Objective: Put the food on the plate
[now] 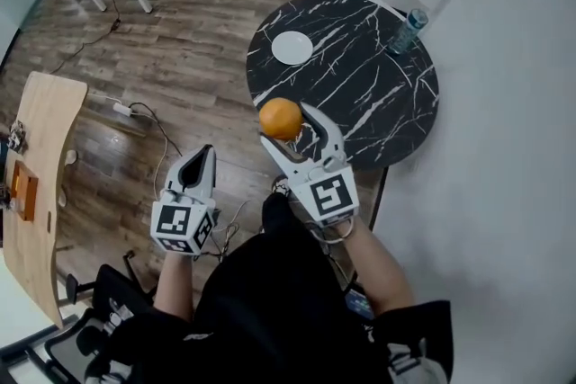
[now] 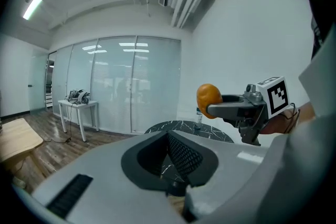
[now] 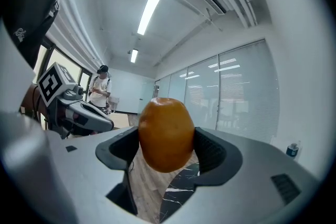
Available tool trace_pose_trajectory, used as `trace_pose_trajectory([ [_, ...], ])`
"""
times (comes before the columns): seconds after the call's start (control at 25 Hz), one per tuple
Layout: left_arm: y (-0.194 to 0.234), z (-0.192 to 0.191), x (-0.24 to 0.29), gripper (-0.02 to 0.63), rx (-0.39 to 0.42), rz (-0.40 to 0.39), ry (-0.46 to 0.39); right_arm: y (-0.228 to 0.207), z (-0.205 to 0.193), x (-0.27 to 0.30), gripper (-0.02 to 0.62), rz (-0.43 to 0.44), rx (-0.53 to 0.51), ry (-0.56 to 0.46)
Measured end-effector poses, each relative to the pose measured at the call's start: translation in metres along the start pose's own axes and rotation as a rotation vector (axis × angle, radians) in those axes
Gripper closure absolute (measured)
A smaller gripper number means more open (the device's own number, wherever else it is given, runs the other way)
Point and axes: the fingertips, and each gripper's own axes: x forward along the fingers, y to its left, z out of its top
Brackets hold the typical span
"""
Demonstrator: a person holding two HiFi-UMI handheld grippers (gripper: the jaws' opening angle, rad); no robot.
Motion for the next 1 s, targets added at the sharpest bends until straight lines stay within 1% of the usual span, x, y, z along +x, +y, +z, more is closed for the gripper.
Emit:
trace_pose_trajectory([
  [0.16,0.011,0.005,0.045,0.606,-0.002,-0.068,0.041,-0.027,-0.012,0.028,0.276,-0.011,0.005,0.019],
  [0.32,0.009,0.012,0.099,0.606,0.010,-0.174,0.092,-0.062,-0.034,0.047,0.276,-0.043,-0.004,0.052],
  [0.4,0.006,0.013,0.128,0.606,0.003,-0.226,0.121,-0.080,-0.049,0.054,0.276,-0.064,-0.006,0.081],
  [0.48,0.000,0.008,0.157,0.606,-0.024,-0.278,0.155,-0.095,-0.070,0.058,0.276,-0.086,-0.015,0.111],
  [0.56,-0.011,0.000,0.184,0.606,-0.042,-0.335,0.199,-0.106,-0.093,0.058,0.276,-0.110,0.003,0.142],
  [0.64,-0.022,-0.005,0.206,0.606,-0.030,-0.381,0.232,-0.118,-0.114,0.059,0.276,-0.134,0.023,0.169],
  [0.76,-0.037,-0.007,0.232,0.606,0.000,-0.447,0.269,-0.136,-0.138,0.064,0.276,-0.164,0.001,0.202],
  [0.88,-0.052,-0.009,0.243,0.604,-0.010,-0.537,0.308,-0.141,-0.158,0.068,0.276,-0.171,-0.008,0.225],
  [0.92,-0.058,-0.009,0.246,0.600,-0.019,-0.573,0.322,-0.144,-0.162,0.069,0.276,-0.176,-0.005,0.229],
  [0.96,-0.062,-0.009,0.251,0.570,-0.029,-0.609,0.337,-0.146,-0.166,0.071,0.276,-0.184,0.000,0.231],
  [1.0,-0.066,-0.009,0.257,0.519,-0.043,-0.643,0.352,-0.149,-0.168,0.073,0.276,-0.192,0.006,0.231],
])
